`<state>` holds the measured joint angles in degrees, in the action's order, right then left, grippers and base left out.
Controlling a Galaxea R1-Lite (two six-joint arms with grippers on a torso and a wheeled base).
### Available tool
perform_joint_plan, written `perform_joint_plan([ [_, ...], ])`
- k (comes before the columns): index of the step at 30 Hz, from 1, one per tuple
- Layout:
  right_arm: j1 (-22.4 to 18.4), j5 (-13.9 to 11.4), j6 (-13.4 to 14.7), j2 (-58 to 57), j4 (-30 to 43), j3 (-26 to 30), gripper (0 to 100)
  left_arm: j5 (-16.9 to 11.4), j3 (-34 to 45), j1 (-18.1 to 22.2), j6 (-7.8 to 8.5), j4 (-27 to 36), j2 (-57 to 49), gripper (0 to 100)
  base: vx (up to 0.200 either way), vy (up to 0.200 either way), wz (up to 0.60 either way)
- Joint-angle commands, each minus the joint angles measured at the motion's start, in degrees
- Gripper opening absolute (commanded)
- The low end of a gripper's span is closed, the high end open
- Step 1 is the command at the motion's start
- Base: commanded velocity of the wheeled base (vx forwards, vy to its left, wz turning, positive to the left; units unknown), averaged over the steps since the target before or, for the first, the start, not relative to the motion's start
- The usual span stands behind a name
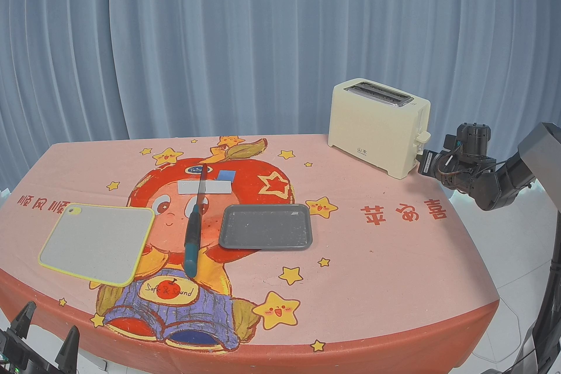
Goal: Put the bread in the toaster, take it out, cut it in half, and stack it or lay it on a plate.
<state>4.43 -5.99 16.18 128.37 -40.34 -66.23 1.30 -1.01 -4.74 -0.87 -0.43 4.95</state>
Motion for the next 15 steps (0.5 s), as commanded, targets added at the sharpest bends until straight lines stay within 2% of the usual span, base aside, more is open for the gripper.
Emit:
perform_joint_plan([
  [1,0.0,0.0,0.0,0.5,0.0,0.0,0,0.0,1.0,0.0,-0.01,0.0,0.1,100,0.0,0.0,0.0],
  [15,-0.2,0.0,-0.1,0.5,0.0,0.1,0,0.0,1.0,0.0,-0.01,0.0,0.1,100,0.0,0.0,0.0],
])
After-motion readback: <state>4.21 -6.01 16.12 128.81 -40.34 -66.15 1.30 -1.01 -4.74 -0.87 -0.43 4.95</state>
